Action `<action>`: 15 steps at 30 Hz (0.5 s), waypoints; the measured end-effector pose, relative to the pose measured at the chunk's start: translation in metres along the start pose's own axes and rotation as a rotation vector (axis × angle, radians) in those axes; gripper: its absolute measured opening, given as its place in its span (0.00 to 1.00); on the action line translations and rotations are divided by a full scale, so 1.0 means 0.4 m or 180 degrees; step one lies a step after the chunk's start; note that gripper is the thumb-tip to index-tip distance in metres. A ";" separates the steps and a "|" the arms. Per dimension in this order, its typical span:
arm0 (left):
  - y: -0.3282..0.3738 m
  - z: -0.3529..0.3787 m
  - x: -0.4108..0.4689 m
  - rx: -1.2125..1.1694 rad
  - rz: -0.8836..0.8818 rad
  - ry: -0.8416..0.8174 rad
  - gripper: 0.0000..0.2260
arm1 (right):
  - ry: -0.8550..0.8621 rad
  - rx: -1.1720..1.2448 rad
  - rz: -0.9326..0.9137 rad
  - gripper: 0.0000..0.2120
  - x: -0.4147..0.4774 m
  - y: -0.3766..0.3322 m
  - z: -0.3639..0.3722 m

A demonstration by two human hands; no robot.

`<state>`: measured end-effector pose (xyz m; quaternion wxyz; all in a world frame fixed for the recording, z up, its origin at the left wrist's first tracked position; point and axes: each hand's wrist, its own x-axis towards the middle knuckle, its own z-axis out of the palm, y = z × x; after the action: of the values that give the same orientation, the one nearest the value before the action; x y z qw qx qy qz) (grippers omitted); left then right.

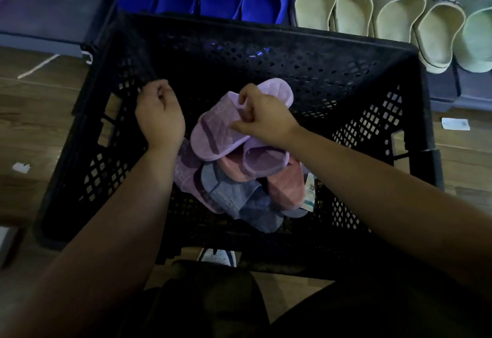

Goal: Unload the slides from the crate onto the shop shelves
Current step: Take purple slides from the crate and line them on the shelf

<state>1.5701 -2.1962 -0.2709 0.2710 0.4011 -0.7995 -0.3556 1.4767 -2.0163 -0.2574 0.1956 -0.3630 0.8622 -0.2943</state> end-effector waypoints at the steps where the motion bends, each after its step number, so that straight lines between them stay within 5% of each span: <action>1: -0.001 0.001 -0.001 -0.0003 -0.0017 -0.0050 0.14 | 0.0134 -0.0257 0.0326 0.17 -0.006 -0.002 0.003; 4: -0.003 0.004 -0.003 -0.0011 0.0012 -0.0180 0.15 | 0.0114 -0.0738 0.0930 0.25 -0.040 0.007 0.019; 8: 0.000 0.005 -0.005 -0.0084 0.0015 -0.0242 0.16 | 0.0428 -0.0360 0.0826 0.16 -0.058 0.015 0.016; 15: 0.001 -0.001 -0.004 -0.0052 0.0032 -0.0140 0.14 | -0.0075 -0.0164 0.0294 0.14 -0.023 -0.026 0.022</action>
<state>1.5709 -2.1948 -0.2704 0.2583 0.3869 -0.8044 -0.3695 1.4928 -2.0184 -0.2561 0.2097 -0.3311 0.8830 -0.2582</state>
